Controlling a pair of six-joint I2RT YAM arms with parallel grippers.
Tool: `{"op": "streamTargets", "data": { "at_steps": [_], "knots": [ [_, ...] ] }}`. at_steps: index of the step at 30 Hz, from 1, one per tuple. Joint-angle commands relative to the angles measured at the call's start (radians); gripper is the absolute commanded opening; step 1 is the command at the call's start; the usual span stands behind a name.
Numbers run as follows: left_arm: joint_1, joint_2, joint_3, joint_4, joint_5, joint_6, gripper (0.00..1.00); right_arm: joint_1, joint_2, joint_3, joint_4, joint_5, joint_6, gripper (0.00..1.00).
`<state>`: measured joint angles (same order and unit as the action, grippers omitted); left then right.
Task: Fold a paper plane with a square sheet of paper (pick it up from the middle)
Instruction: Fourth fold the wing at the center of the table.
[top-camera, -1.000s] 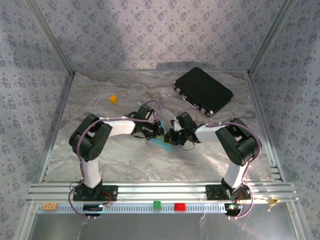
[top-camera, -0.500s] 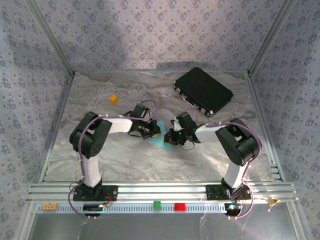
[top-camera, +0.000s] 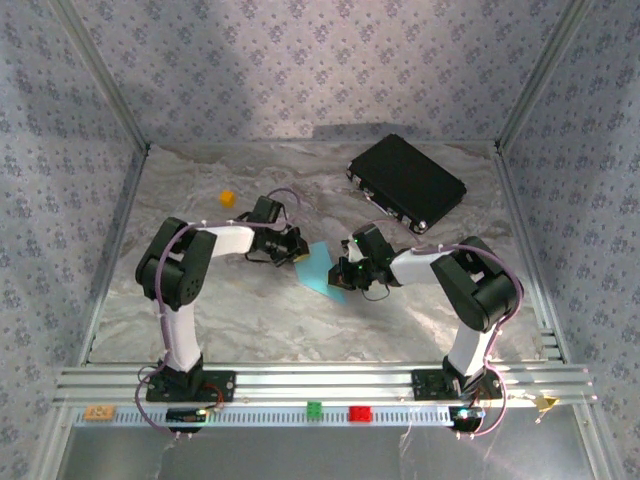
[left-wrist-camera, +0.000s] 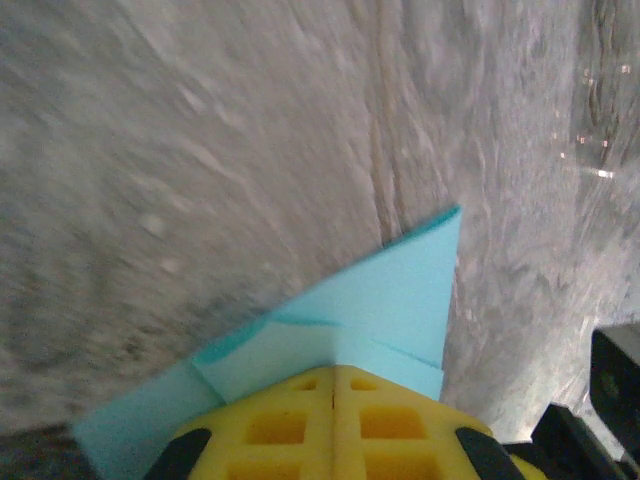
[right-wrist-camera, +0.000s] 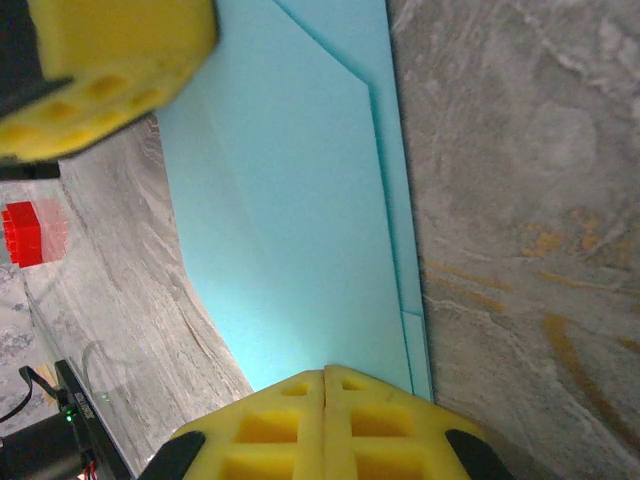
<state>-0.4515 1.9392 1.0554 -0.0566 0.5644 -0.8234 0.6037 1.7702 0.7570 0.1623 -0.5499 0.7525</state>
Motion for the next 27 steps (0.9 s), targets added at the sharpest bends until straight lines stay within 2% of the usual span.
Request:
{"op": "streamTargets", "data": {
  "at_steps": [1,9,16,21,27],
  "knots": [
    [0.044,0.030,0.041,-0.052,-0.093,0.037,0.00,0.008,0.028,-0.047,-0.143,0.059,0.001,0.00],
    [0.082,0.024,0.061,-0.086,-0.110,0.040,0.00,0.010,0.030,-0.041,-0.141,0.056,-0.002,0.00],
    [0.076,-0.084,0.044,-0.087,-0.123,0.031,0.01,0.010,0.028,-0.041,-0.140,0.060,0.001,0.00],
    [0.032,-0.144,0.014,-0.075,-0.125,0.026,0.04,0.010,0.025,-0.040,-0.142,0.067,0.002,0.00],
    [-0.057,-0.109,-0.009,-0.025,-0.079,0.012,0.04,0.008,0.022,-0.041,-0.144,0.068,-0.001,0.00]
  ]
}}
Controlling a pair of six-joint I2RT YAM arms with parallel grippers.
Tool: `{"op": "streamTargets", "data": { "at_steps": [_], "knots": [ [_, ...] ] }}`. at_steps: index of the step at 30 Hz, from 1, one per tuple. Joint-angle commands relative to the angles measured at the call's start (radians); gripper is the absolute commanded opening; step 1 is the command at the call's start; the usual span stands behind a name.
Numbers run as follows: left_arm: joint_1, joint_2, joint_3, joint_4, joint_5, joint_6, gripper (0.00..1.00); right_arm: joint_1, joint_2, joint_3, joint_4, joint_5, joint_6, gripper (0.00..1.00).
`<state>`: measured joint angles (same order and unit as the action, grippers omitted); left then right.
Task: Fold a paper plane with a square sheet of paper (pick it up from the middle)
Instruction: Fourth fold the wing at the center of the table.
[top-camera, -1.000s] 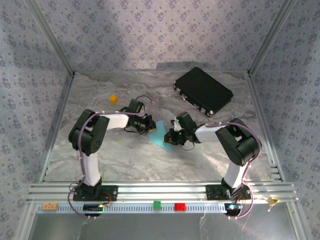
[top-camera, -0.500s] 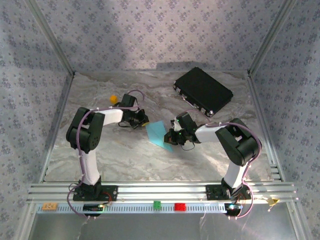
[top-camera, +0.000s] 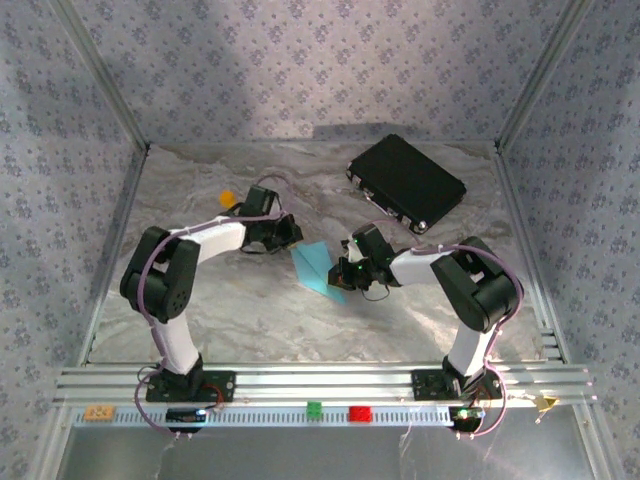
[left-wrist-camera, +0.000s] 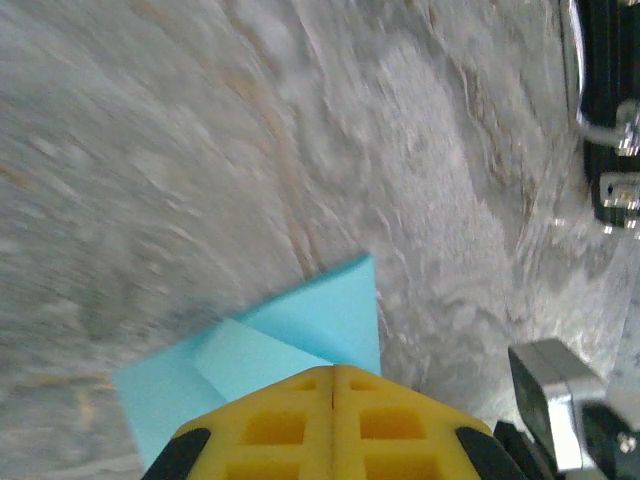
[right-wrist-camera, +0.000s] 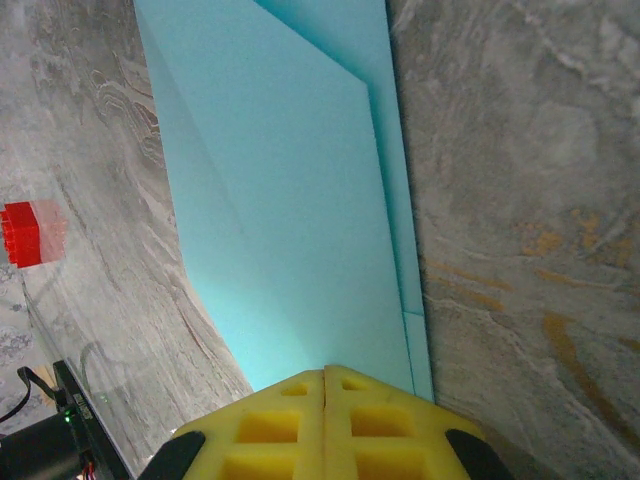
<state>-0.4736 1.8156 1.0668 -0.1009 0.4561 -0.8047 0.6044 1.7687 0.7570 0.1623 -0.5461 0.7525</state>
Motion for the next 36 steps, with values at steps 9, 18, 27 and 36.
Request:
{"op": "streamTargets", "data": {
  "at_steps": [9,18,27,36],
  "knots": [
    [-0.065,0.127,-0.040,0.028,0.022,-0.023,0.00,0.008,0.003,-0.024,-0.144,0.053,0.000,0.00],
    [-0.059,0.137,-0.085,0.046,0.022,-0.015,0.00,0.031,-0.011,0.138,-0.191,0.003,-0.045,0.00],
    [-0.059,0.132,-0.085,0.047,0.024,-0.013,0.00,0.035,0.132,0.201,-0.208,0.047,-0.031,0.00],
    [-0.054,0.152,-0.084,0.051,0.024,-0.015,0.00,0.036,0.031,0.096,-0.192,0.031,-0.039,0.03]
  ]
}}
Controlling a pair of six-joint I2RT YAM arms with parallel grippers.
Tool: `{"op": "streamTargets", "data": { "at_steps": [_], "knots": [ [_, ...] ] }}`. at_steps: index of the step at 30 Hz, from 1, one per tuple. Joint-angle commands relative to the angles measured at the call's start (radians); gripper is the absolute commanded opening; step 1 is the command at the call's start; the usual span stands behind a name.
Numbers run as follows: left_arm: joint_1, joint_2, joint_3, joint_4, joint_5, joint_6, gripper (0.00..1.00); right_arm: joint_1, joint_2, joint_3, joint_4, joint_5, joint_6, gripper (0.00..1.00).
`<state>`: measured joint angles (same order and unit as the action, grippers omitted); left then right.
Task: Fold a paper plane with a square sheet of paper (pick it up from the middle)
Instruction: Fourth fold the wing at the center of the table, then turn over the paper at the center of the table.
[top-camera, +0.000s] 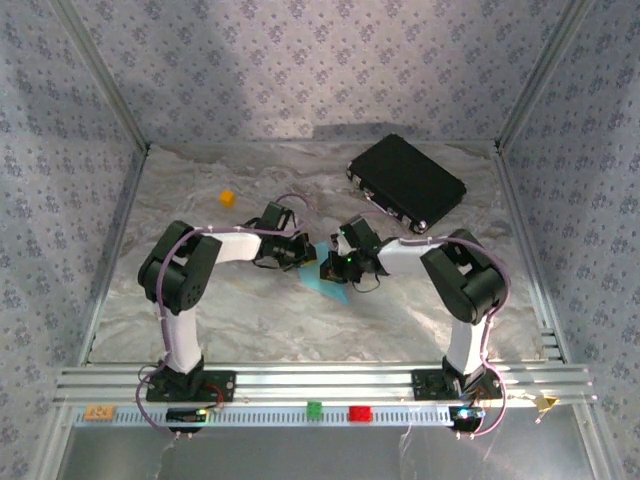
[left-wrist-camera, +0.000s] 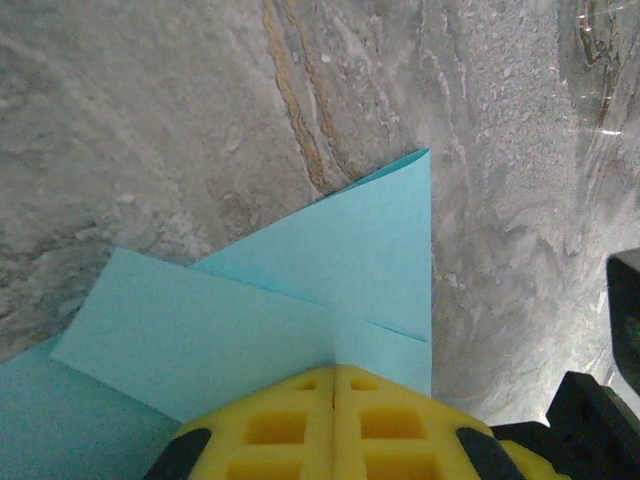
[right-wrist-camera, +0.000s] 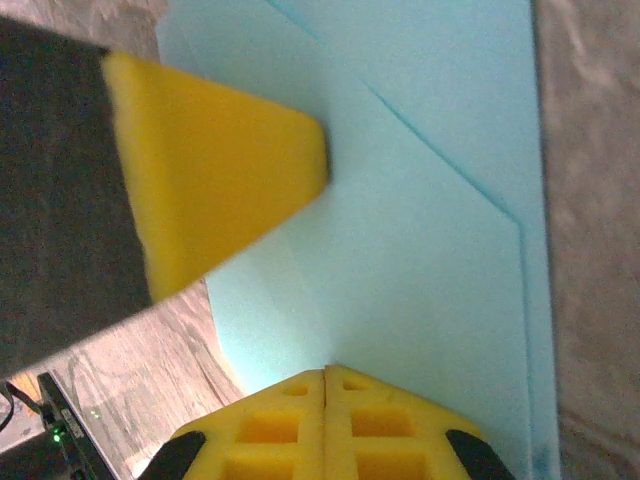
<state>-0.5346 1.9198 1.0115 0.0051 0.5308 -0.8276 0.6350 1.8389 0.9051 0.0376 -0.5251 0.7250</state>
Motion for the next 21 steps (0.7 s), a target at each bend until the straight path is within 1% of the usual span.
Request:
{"op": "streamTargets", "data": {
  "at_steps": [1,8,21],
  "knots": [
    [0.010,0.050,-0.028,-0.054,-0.051,0.009,0.00,0.006,-0.055,-0.068,-0.062,0.007,-0.011,0.03],
    [0.011,0.059,-0.025,-0.057,-0.052,0.009,0.00,0.003,-0.141,-0.177,-0.063,0.013,-0.016,0.06],
    [0.012,0.061,-0.025,-0.056,-0.049,0.008,0.00,-0.025,-0.331,-0.410,-0.047,0.017,0.009,0.06]
  ]
}}
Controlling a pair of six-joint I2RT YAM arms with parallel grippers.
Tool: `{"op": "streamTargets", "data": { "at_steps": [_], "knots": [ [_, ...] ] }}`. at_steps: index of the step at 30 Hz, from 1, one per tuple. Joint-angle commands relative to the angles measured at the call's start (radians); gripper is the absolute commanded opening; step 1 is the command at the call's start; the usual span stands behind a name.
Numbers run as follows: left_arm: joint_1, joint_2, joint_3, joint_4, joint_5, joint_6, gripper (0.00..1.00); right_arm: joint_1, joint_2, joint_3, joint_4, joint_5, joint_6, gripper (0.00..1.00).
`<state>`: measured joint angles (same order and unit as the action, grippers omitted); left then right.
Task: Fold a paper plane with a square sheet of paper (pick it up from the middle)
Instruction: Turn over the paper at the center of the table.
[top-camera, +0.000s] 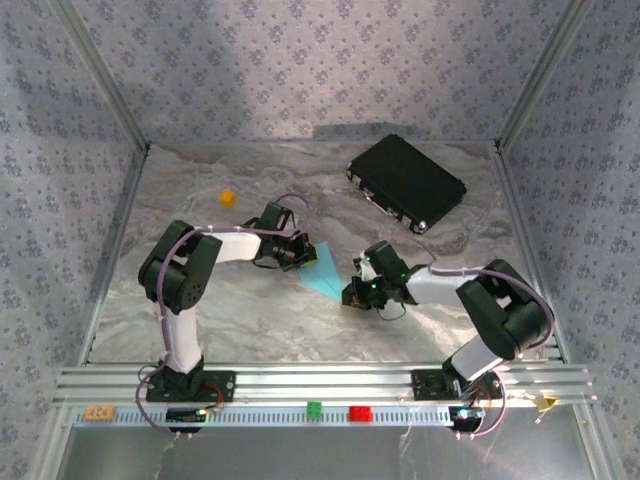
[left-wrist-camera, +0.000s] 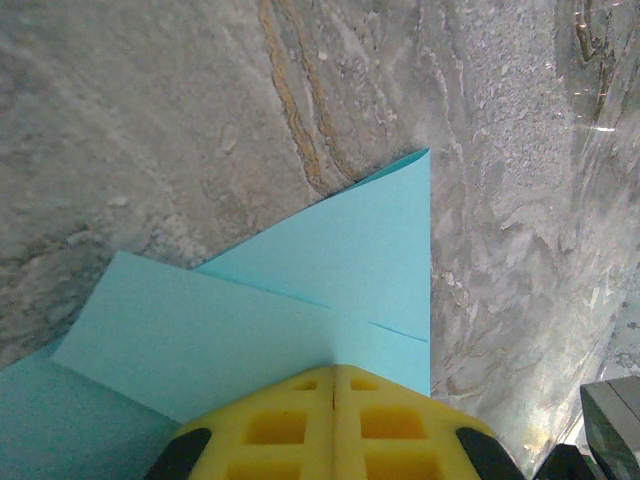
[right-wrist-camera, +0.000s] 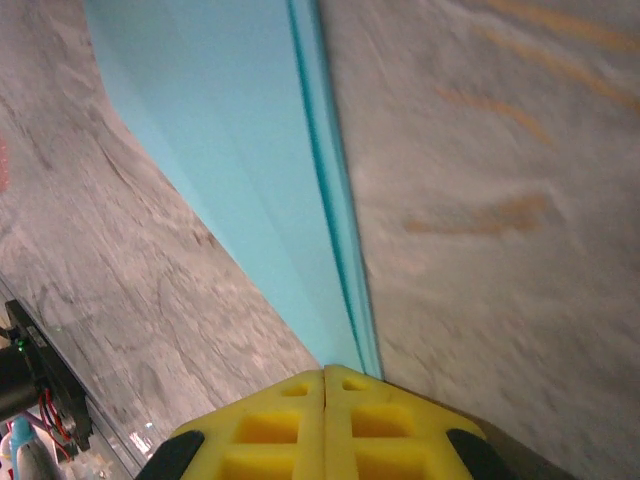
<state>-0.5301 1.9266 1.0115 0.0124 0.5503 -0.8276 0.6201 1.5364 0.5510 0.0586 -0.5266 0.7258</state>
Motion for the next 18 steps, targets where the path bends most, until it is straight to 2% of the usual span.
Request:
{"op": "streamTargets", "data": {
  "at_steps": [1,8,15,18],
  "knots": [
    [0.007,0.054,-0.025,-0.062,-0.068,0.007,0.00,-0.014,-0.045,-0.066,-0.066,0.019,0.013,0.06],
    [0.007,0.043,-0.028,-0.059,-0.060,0.002,0.00,-0.019,-0.152,-0.029,-0.116,0.046,0.042,0.09],
    [0.008,0.031,-0.029,-0.052,-0.050,-0.010,0.00,-0.027,-0.114,0.008,-0.122,0.040,0.154,0.28],
    [0.008,0.029,-0.027,-0.049,-0.047,-0.015,0.00,-0.022,-0.102,-0.016,-0.047,0.020,0.205,0.29]
  ]
}}
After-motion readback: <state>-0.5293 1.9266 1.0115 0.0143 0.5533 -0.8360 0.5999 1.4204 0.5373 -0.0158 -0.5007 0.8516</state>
